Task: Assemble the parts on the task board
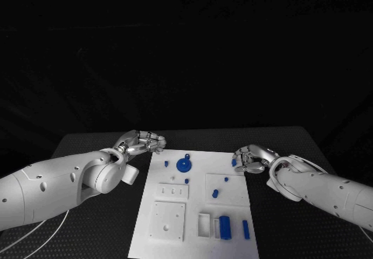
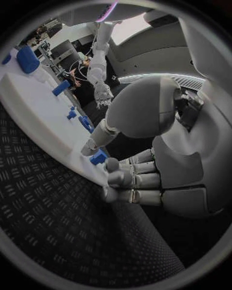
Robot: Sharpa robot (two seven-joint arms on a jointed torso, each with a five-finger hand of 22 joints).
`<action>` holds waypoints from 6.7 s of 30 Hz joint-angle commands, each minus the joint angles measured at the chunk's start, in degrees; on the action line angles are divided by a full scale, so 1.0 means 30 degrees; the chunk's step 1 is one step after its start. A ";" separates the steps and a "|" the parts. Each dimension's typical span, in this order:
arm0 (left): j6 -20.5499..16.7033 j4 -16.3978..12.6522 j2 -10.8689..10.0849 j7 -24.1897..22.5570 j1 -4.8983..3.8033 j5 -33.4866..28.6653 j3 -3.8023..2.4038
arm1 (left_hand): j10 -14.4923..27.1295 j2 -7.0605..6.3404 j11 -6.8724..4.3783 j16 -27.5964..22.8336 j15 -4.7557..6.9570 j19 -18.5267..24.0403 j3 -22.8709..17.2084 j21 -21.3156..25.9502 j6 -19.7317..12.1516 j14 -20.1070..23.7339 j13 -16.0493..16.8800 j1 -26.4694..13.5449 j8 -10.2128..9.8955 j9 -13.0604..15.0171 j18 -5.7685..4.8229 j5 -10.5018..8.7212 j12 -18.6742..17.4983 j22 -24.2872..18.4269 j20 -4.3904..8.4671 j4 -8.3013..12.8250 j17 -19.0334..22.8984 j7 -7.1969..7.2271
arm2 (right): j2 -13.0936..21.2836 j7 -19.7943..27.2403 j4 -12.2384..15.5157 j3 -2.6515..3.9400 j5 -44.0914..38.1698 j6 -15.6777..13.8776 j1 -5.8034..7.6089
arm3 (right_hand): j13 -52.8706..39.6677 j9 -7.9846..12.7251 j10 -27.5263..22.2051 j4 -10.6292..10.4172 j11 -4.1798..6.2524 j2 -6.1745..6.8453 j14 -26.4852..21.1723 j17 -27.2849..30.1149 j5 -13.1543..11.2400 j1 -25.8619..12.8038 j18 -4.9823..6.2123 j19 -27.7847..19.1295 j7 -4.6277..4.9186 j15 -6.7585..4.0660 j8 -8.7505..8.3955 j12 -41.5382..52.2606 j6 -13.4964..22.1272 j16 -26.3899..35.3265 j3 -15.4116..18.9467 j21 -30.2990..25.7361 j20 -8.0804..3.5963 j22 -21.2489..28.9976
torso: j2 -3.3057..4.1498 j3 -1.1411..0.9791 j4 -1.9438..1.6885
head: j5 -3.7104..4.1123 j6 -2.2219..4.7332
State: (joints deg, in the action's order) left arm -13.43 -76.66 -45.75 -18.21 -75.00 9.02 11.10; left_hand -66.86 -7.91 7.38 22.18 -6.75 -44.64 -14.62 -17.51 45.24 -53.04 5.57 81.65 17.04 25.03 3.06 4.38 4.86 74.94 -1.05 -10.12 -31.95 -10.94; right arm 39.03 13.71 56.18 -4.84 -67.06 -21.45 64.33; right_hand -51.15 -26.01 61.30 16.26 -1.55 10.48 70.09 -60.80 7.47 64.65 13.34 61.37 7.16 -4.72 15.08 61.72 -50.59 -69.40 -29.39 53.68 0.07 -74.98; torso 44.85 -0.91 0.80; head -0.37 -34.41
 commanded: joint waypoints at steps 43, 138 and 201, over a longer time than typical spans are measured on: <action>0.0347 -0.0075 -0.0026 0.0100 -0.0018 0.0103 -0.0015 | 0.0017 0.0042 0.0052 -0.0133 -0.0047 0.0126 0.0152 0.0096 -0.0104 -0.0046 0.0007 0.0201 -0.0043 -0.0071 0.0196 -0.0045 -0.0069 0.0337 -0.0027 -0.0132 -0.0049 -0.0110 | -0.0375 -0.0027 -0.0178 -0.0002 -0.0121 0.0747 -0.0054 | 0.0098 -0.0109 -0.1627 -0.1411 0.0263 -0.1247 -0.0080 -0.0107 -0.1562 -0.0235 0.0552 -0.0114 -0.0021 -0.0212 0.0683 0.0263 -0.1607 -0.0277 -0.2078 0.0271 -0.0032 -0.0359 | -0.0032 -0.0016 0.0022 | -0.0177 -0.0188; 0.1049 -0.1253 0.1706 0.9114 -0.1001 0.3991 0.0056 | -0.3517 -0.0545 -0.3412 1.3203 0.5134 -0.4162 0.0802 -1.1664 0.3743 -0.5040 1.2751 -0.5646 0.0686 0.0583 0.0626 -0.0528 1.6694 0.0480 0.4521 -0.2188 -0.7176 0.2406 | -0.2653 -0.9091 0.8173 0.0007 -0.6185 0.1279 0.2524 | 0.0213 -0.1476 0.0011 -0.0599 0.1214 -0.1224 0.1036 0.0009 -0.1559 -0.0893 0.0552 0.1042 -0.1012 -0.1088 0.2236 0.0467 -0.3854 -0.0470 -0.4588 0.0726 -0.0712 -0.0081 | -0.1015 0.0281 0.0133 | -0.0336 0.0079; 0.0895 -0.1321 0.1926 0.9528 -0.0996 0.3883 0.0063 | -0.3327 0.1164 -0.3451 1.4325 0.5207 -0.3383 0.2105 -1.3183 0.4142 -0.4834 1.2666 -0.3392 0.0484 0.0893 0.0487 -0.0508 1.7802 0.0245 0.4964 -0.2161 -0.6266 0.2452 | -0.3380 -0.9265 0.8600 -0.0079 -0.6185 0.1829 0.2317 | 0.0224 -0.1500 0.0102 -0.0617 0.1234 -0.1119 0.1120 0.0036 -0.1559 -0.0984 0.0552 0.1127 -0.1032 -0.1110 0.2218 0.0441 -0.3908 -0.0450 -0.4860 0.0727 -0.0735 -0.0065 | -0.1020 0.0270 0.0140 | -0.0428 -0.0101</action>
State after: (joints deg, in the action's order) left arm -10.46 -80.23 -40.53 11.74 -77.81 21.42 11.54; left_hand -76.89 -4.22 -2.85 64.82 8.62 -55.27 -8.57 -56.79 57.28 -67.80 43.64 71.32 18.60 27.72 4.91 2.83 58.09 74.95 8.18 -16.58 -50.80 -3.62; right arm 29.52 -15.86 81.14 -4.96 -85.29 -17.43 71.52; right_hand -50.54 -30.48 63.46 14.48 0.61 6.72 73.43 -60.75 3.11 62.07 13.75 64.67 5.09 -7.77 21.60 63.22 -52.66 -70.78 -43.65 55.57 -1.96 -74.96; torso 41.81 -0.10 1.20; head -1.68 -34.72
